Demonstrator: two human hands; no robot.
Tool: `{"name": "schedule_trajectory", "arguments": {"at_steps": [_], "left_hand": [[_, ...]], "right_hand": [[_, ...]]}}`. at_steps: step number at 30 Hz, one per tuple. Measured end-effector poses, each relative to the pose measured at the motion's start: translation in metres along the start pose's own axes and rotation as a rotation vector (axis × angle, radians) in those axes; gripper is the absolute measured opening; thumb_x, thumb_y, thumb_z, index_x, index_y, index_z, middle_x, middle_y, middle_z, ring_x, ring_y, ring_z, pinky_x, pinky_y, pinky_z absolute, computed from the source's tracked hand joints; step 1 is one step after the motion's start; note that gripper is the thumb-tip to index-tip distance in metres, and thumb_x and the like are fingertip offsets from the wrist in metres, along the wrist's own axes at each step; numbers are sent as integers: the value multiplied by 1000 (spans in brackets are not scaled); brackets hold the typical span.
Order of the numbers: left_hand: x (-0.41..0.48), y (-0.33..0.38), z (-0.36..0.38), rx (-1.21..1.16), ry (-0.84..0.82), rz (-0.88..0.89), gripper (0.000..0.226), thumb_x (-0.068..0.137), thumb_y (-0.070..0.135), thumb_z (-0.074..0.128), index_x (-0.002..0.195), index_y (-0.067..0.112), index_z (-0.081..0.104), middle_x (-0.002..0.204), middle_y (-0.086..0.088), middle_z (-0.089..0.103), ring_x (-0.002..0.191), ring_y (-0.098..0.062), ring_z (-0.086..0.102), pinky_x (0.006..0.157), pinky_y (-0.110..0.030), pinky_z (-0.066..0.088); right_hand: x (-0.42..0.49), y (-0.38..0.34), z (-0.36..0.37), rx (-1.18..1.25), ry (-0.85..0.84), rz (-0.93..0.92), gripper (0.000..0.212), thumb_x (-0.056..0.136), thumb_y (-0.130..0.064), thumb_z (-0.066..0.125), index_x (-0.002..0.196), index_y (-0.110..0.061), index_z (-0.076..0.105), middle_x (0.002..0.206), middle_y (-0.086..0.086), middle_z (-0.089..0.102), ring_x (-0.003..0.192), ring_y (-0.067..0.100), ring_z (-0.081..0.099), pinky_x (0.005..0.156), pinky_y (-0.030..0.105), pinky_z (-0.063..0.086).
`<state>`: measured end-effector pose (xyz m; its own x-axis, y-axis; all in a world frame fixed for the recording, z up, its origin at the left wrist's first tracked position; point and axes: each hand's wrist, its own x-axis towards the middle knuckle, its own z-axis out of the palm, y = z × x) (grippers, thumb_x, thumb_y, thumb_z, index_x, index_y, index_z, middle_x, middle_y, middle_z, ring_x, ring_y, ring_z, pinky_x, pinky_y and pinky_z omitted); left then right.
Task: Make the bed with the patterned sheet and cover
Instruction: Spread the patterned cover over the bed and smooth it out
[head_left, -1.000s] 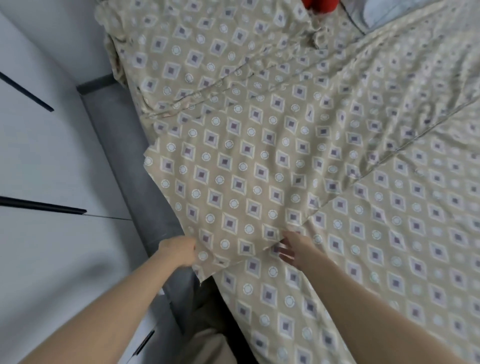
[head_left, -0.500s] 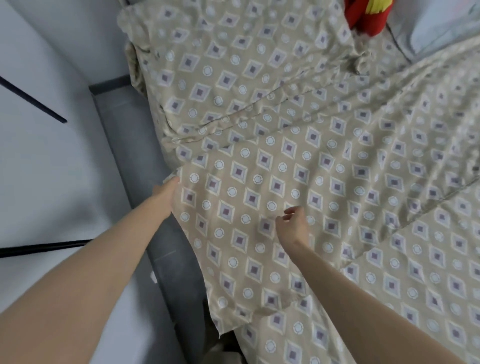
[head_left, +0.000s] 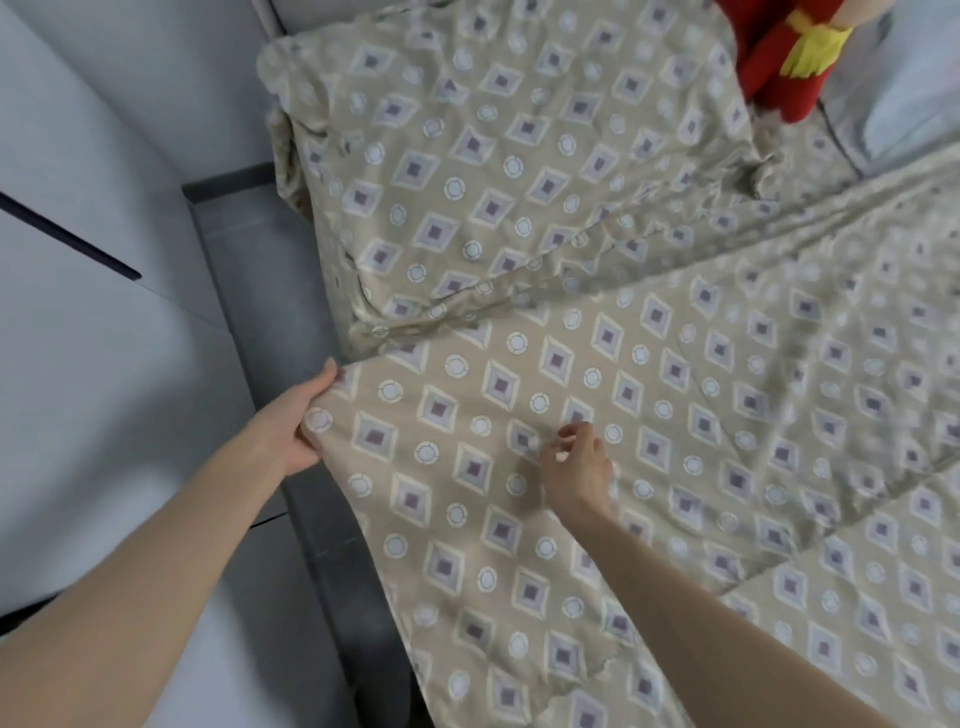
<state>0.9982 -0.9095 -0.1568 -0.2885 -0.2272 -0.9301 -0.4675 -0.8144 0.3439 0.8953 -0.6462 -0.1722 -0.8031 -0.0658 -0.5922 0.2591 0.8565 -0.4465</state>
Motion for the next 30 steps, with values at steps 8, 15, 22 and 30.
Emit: {"name": "schedule_trajectory", "arguments": {"at_steps": [8, 15, 22, 30], "left_hand": [[38, -17, 0, 14, 228, -50, 36, 87, 48, 59, 86, 12, 61, 89, -9, 66, 80, -24, 63, 84, -41, 49], [29, -52, -4, 172, 179, -1, 46, 88, 39, 62, 131, 33, 46, 135, 5, 53, 123, -17, 48, 107, -37, 31], [-11, -158, 16, 237, 82, -231, 64, 88, 49, 56, 141, 18, 39, 147, -2, 40, 135, -23, 37, 113, -46, 25], [-37, -266, 25, 346, 185, -334, 69, 92, 61, 38, 142, 13, 38, 143, -9, 45, 134, -27, 38, 110, -49, 25]], "right_hand": [[-9, 31, 3, -188, -148, -7, 53, 87, -17, 50, 133, -41, 37, 114, 4, 32, 117, 33, 34, 96, 38, 33], [-29, 69, -12, -189, -174, -119, 40, 96, -15, 42, 129, -37, 49, 120, 0, 41, 117, 21, 40, 84, 30, 40], [-57, 132, -13, 39, 35, 330, 14, 87, -18, 54, 98, -11, 50, 105, 7, 52, 101, 30, 54, 87, 40, 47], [-77, 185, -19, 576, 81, 701, 32, 89, -21, 57, 112, -4, 41, 96, 16, 56, 89, 33, 59, 87, 44, 51]]}}
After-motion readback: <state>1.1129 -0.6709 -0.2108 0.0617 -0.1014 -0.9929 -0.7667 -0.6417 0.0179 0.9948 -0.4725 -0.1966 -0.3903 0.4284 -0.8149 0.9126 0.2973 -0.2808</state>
